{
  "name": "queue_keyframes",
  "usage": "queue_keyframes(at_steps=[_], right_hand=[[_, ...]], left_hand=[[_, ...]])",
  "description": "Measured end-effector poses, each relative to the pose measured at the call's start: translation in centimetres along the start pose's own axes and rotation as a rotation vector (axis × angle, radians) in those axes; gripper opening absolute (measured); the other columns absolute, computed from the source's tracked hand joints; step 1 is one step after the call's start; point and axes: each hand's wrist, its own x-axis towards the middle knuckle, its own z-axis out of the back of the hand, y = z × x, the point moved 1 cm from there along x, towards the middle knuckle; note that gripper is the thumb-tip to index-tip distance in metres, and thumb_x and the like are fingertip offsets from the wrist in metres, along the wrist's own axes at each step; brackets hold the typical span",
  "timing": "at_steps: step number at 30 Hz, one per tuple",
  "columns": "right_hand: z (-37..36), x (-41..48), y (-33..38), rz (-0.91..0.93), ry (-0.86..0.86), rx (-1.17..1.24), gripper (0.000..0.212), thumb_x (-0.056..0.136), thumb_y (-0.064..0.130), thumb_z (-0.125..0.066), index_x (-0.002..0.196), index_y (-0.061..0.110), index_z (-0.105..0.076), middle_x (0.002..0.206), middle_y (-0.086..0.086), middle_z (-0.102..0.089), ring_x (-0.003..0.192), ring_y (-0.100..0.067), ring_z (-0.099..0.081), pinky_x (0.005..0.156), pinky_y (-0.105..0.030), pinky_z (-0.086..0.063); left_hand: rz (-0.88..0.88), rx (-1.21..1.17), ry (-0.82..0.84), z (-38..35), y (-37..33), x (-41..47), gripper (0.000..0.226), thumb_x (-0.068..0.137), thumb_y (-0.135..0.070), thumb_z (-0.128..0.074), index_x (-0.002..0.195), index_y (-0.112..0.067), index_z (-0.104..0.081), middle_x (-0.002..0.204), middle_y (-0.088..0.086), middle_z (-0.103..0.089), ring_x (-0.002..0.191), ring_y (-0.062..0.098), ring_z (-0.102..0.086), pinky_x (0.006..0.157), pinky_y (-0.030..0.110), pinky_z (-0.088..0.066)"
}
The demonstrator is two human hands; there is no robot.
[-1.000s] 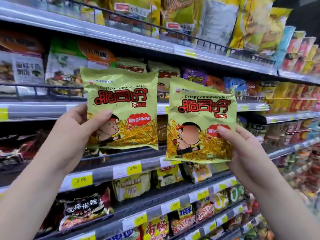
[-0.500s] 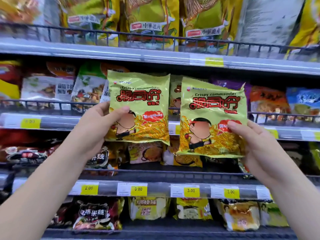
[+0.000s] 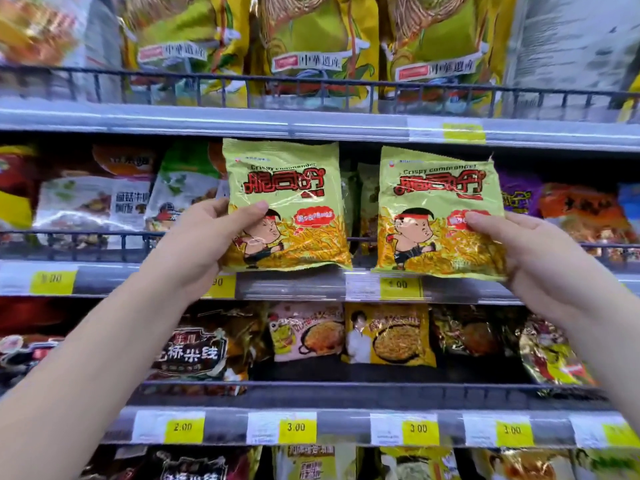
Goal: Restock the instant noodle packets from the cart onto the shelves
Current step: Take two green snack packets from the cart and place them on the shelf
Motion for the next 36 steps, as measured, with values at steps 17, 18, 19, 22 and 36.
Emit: queue_keyframes(at_steps=[17, 18, 19, 22, 36], right_hand=[[1.5, 5.6, 1.2, -0.058, 0.074, 0.012, 0.038, 0.095, 0.007, -0.062, 0.13, -0.007, -0.059, 0.095, -0.008, -0.079, 0.08, -0.015, -0.078, 0.064, -0.027, -0.062], [1.3, 5.8, 1.3, -0.061, 0.077, 0.004, 0.039, 0.096, 0.006, -0.062, 0.131, -0.008, -0.057, 0.092, -0.007, -0.079, 0.078, -0.014, -0.077, 0.063, -0.025, -0.061], [1.2, 6.0, 1.4, -0.063, 0.078, -0.011, 0.039, 0.096, 0.006, -0.061, 0.132, -0.009, -0.056, 0.091, -0.007, -0.078, 0.075, -0.013, -0.077, 0.061, -0.024, -0.061], [0.7, 6.6, 1.8, -0.07, 0.084, -0.056, 0.034, 0.098, 0.003, -0.059, 0.13, -0.005, -0.055, 0.087, -0.006, -0.078, 0.069, -0.01, -0.076, 0.056, -0.024, -0.059], [-0.7, 7.1, 1.3, -0.037, 0.097, -0.112, 0.021, 0.099, -0.005, -0.053, 0.099, 0.015, -0.06, 0.064, 0.011, -0.075, 0.057, 0.006, -0.069, 0.043, -0.009, -0.045]], left_hand=[[0.005, -0.016, -0.022, -0.7, -1.8, 2.8, 0.005, 0.096, -0.004, -0.062, 0.101, -0.002, -0.062, 0.076, 0.008, -0.075, 0.061, 0.014, -0.071, 0.065, 0.034, -0.064], [-0.008, -0.016, -0.028, -0.8, -2.0, 3.1, 0.005, 0.096, -0.003, -0.062, 0.101, -0.001, -0.061, 0.075, 0.008, -0.074, 0.06, 0.014, -0.071, 0.063, 0.033, -0.064], [-0.019, -0.017, -0.036, -1.0, -2.1, 3.3, 0.006, 0.096, -0.002, -0.062, 0.102, -0.001, -0.061, 0.075, 0.007, -0.074, 0.06, 0.013, -0.071, 0.06, 0.032, -0.064], [-0.039, 0.016, -0.059, -1.4, -2.3, 4.1, 0.02, 0.095, 0.0, -0.063, 0.115, 0.001, -0.059, 0.092, 0.011, -0.074, 0.07, 0.016, -0.073, 0.078, 0.038, -0.064], [-0.245, 0.345, -0.147, -2.6, -0.8, 4.7, 0.036, 0.091, -0.019, -0.075, 0.123, -0.014, -0.062, 0.11, 0.0, -0.074, 0.09, 0.009, -0.074, 0.087, 0.033, -0.061]])
